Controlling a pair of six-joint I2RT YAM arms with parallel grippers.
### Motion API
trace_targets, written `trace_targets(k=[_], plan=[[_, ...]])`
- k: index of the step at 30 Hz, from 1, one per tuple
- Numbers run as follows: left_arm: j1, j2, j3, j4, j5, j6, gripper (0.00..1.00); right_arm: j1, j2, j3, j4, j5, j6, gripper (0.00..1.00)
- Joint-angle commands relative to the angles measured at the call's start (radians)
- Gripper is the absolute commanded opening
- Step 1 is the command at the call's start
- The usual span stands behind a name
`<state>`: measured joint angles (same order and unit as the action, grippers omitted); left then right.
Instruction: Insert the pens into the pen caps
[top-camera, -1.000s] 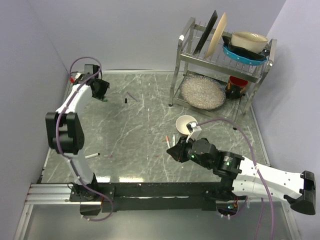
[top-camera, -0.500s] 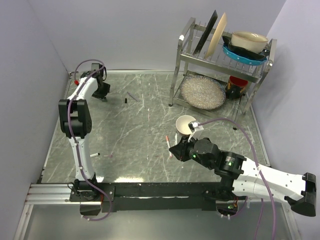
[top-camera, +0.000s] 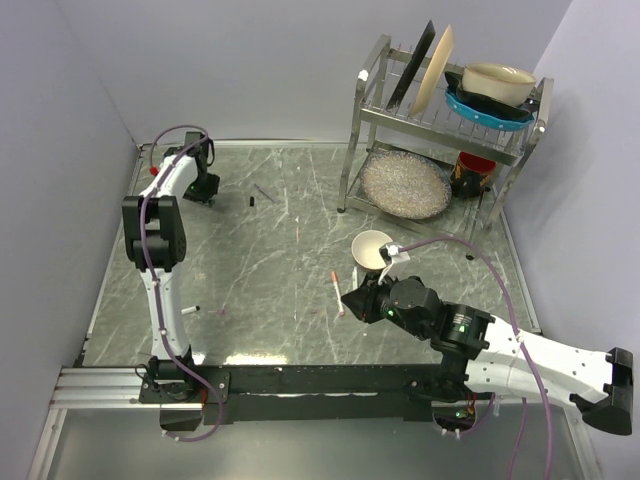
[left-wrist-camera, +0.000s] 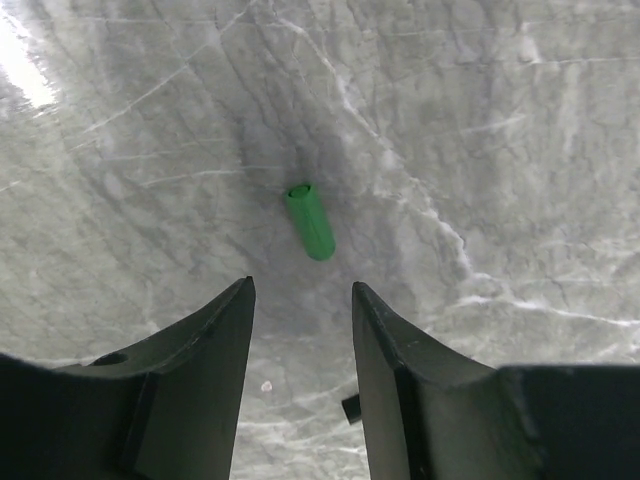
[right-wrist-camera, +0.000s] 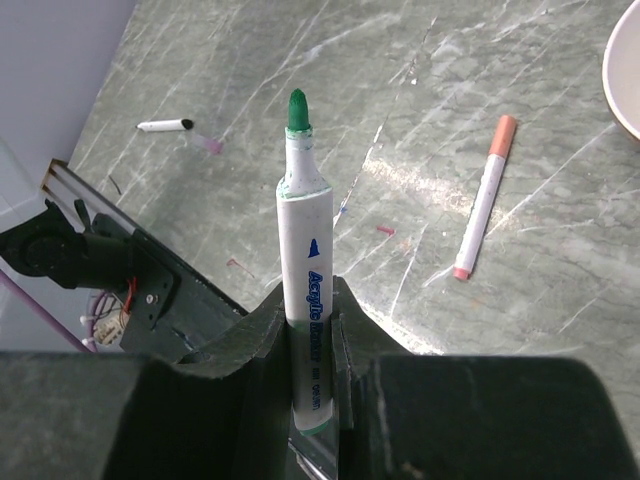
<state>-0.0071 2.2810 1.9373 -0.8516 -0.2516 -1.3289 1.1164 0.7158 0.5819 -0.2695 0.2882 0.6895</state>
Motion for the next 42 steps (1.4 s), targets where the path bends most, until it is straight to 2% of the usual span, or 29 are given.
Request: trace_targets(k=[1, 12, 16, 20, 25, 27, 30, 31, 34, 40, 42], plan=[[0.030, 0.037, 0.069, -0.021, -0.005, 0.002, 0.48, -0.003, -0.016, -0.002, 0.012, 0.026, -0.001, 0.00], [0.056, 0.067, 0.060, -0.026, -0.015, 0.007, 0.45, -0.004, -0.018, 0.006, 0.007, 0.039, 0.002, 0.00], [0.058, 0.071, 0.046, -0.004, 0.021, 0.026, 0.40, -0.004, -0.013, 0.006, 0.015, 0.039, 0.005, 0.00], [0.058, 0.074, 0.029, 0.034, 0.095, 0.066, 0.28, -0.004, -0.006, 0.009, 0.013, 0.039, 0.008, 0.00], [0.056, 0.081, 0.020, 0.028, 0.126, 0.082, 0.26, -0.004, -0.009, 0.016, 0.003, 0.032, 0.008, 0.00], [0.056, 0.081, 0.006, 0.022, 0.127, 0.096, 0.22, -0.004, -0.018, 0.016, -0.002, 0.037, 0.011, 0.00], [0.056, 0.075, -0.006, 0.002, 0.135, 0.125, 0.09, -0.004, -0.026, 0.012, -0.010, 0.042, 0.018, 0.00], [0.056, 0.068, -0.009, -0.015, 0.138, 0.134, 0.02, -0.003, -0.027, 0.010, -0.011, 0.042, 0.019, 0.00], [0.053, 0.019, -0.064, 0.008, 0.150, 0.186, 0.01, -0.004, -0.032, 0.015, -0.022, 0.032, 0.025, 0.00], [0.013, -0.187, -0.322, 0.097, 0.172, 0.353, 0.01, -0.004, -0.068, 0.010, -0.051, 0.028, 0.039, 0.00], [-0.039, -0.248, -0.420, 0.129, 0.163, 0.404, 0.01, -0.004, -0.084, 0.006, -0.068, 0.020, 0.054, 0.00]])
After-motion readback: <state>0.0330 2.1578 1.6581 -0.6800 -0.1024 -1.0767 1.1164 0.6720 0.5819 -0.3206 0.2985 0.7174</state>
